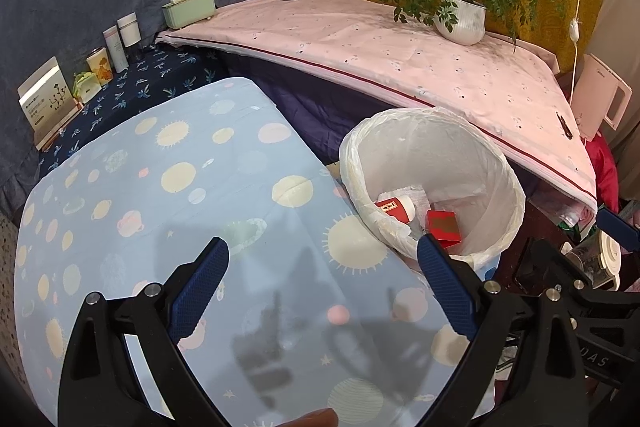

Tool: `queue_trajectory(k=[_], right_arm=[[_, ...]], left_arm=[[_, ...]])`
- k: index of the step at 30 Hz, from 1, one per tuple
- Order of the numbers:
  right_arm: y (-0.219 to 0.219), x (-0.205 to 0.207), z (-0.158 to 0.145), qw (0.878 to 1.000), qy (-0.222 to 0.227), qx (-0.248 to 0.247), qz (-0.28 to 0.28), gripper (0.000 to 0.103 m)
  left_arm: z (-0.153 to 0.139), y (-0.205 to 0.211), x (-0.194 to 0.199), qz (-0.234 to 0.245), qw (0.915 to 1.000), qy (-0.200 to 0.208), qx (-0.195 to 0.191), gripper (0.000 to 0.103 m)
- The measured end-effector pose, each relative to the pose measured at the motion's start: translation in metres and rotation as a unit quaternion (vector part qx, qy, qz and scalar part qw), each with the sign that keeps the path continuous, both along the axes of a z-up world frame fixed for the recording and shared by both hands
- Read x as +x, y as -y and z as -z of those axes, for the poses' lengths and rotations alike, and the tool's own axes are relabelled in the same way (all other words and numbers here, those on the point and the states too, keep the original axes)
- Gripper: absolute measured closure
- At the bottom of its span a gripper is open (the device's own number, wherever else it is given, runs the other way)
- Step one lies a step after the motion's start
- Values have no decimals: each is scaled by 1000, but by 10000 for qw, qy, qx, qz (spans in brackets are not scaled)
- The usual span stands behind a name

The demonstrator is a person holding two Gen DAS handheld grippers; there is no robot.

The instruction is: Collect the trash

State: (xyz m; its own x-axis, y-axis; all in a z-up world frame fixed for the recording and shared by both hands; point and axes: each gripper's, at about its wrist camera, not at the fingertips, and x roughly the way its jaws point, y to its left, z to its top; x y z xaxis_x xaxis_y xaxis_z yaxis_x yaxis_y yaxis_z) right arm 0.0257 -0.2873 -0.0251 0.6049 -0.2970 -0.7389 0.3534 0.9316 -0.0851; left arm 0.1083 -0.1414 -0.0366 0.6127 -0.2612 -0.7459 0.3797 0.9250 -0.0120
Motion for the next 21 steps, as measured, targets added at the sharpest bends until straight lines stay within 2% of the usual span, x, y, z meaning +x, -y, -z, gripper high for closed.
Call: queue_trajectory(k=[21], right_arm=[[1,-4,5,10000,-30,-6,-6,7]], left_arm=[[0,8,-4,8,10000,60,50,12]])
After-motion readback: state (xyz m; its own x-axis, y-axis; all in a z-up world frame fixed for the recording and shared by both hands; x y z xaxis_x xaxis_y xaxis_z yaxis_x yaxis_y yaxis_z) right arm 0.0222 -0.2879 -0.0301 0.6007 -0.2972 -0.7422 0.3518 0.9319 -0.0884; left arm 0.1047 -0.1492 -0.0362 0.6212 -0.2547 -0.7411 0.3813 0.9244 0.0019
